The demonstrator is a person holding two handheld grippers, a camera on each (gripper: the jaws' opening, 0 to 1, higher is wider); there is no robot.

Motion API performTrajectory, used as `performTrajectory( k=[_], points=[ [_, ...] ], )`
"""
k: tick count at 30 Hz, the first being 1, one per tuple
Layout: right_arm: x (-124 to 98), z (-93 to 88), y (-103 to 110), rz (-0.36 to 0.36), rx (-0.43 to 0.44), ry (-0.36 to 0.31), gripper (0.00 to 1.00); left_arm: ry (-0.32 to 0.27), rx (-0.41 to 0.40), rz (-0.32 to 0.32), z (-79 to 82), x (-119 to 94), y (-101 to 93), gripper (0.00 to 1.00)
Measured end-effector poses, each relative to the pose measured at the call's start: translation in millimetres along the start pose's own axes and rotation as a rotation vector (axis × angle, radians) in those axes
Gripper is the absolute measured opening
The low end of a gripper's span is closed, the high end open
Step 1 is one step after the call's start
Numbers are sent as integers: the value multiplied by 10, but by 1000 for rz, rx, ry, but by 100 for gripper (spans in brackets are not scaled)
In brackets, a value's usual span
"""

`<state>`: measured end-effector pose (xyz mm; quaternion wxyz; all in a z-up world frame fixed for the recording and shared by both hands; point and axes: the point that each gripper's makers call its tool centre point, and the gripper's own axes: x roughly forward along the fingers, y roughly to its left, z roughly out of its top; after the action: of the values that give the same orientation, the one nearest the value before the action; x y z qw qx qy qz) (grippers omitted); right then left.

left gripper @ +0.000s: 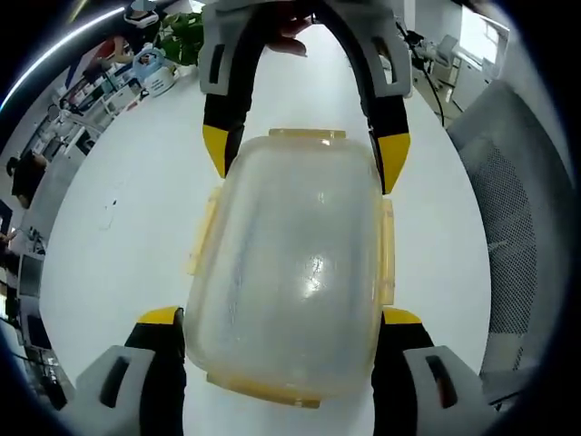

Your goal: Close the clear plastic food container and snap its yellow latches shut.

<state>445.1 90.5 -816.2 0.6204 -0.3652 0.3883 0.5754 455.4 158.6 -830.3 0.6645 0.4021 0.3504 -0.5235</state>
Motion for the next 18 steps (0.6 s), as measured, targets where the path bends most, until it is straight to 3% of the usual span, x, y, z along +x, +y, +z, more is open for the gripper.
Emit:
performTrajectory(
  k=[18],
  points=[
    [-6,11,-51,4,2,-4,75,4,-5,2,2,-2,49,87]
  ],
)
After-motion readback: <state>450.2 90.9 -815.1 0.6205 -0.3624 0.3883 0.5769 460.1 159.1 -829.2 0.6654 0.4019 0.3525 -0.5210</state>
